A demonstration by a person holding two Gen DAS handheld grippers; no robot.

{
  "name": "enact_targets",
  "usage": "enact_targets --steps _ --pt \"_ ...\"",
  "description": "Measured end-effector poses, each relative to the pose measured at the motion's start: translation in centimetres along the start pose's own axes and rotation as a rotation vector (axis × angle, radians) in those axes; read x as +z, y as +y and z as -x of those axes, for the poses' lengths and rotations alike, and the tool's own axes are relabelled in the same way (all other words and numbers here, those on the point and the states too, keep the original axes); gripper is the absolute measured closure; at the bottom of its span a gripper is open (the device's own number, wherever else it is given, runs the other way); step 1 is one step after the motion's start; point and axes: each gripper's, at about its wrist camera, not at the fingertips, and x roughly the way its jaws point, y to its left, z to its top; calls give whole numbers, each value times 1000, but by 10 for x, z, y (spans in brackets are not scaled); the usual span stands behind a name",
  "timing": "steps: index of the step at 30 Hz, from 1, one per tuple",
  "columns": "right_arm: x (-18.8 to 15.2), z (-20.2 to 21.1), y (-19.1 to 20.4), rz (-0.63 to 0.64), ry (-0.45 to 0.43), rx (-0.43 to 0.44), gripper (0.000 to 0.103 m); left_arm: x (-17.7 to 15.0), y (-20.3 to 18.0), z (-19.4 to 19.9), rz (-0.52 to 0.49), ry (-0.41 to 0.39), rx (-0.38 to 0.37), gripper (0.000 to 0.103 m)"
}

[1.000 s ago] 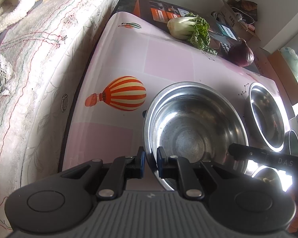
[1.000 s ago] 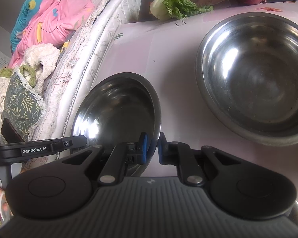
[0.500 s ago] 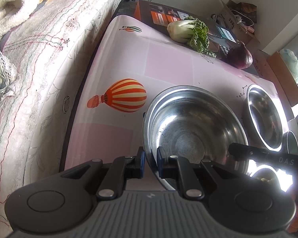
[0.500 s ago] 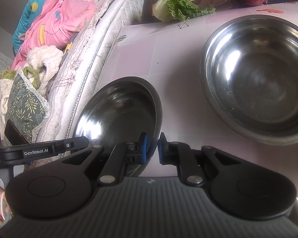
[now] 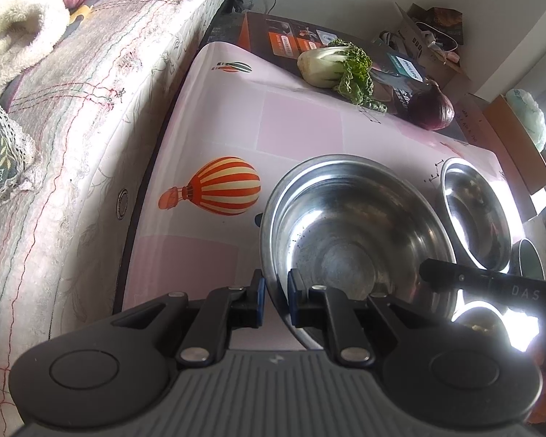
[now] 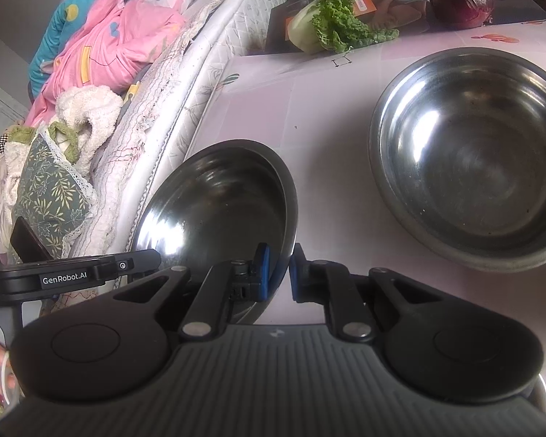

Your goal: Organize plates and bowls

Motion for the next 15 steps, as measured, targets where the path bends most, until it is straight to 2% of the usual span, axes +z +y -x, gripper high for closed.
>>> enact_targets --steps 15 --pt "-3 42 -3 10 -58 30 92 -3 -28 34 -42 -52 3 89"
